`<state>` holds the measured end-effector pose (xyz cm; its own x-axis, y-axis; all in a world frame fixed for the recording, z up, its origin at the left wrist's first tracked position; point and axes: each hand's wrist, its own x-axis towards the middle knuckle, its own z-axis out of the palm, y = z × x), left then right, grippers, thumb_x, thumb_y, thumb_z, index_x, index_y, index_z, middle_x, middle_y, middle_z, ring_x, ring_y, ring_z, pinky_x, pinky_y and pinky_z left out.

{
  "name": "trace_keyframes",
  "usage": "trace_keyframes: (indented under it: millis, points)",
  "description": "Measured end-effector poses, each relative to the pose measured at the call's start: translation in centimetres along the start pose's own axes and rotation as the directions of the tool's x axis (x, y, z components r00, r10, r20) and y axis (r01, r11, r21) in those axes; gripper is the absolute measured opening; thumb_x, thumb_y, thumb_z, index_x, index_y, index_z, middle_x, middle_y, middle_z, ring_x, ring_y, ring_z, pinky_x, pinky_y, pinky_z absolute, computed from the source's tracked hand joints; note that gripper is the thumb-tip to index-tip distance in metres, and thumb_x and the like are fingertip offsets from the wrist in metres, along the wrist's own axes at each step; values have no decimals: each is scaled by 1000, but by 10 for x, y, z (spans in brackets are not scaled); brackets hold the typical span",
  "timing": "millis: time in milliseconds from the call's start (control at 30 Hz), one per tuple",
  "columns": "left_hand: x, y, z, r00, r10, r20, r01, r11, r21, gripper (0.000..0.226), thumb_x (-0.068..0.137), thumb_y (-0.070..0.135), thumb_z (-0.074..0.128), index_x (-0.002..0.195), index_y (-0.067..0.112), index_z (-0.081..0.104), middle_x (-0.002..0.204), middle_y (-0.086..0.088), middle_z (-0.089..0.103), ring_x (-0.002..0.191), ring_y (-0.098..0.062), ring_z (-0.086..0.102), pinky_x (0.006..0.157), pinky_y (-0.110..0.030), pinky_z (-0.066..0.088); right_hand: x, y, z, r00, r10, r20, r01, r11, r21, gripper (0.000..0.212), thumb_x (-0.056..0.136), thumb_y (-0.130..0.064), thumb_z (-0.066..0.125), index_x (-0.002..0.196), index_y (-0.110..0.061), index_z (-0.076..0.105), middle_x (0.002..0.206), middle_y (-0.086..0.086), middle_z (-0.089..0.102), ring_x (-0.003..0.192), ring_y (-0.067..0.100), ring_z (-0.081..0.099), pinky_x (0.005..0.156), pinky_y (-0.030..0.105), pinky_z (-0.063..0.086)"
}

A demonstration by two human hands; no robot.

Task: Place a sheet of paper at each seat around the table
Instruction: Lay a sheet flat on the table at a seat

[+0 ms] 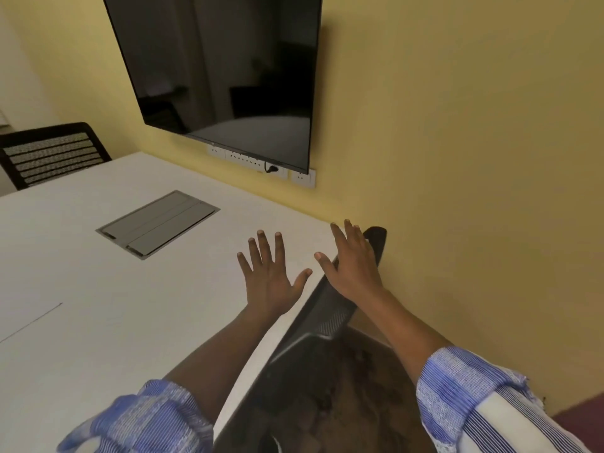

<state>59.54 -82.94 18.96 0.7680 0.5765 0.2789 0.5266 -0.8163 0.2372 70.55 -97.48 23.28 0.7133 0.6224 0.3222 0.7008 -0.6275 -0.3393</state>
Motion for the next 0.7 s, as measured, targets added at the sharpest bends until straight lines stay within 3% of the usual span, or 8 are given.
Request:
trace_keyframes:
  millis: [333, 700]
  points:
    - [-101, -9, -76, 999, 36, 8, -36, 999, 40, 98, 88, 81, 18, 159, 23, -14, 166, -16, -20, 154, -40, -12, 120, -63, 4, -103, -59, -37, 999, 42, -30, -41, 999, 18, 75, 98, -63, 40, 159, -24, 19, 168, 8, 13, 155, 30, 9, 123, 53, 18]
    - [-204, -153, -120, 998, 62, 3, -62, 997, 40, 98, 89, 81, 21, 161, 20, -5, 168, -19, -9, 154, -42, -3, 120, -65, 7, -202, -196, 8, 995, 94, -14, -94, 995, 21, 78, 95, -69, 37, 158, -28, 17, 168, 5, 14, 155, 30, 11, 121, 54, 18]
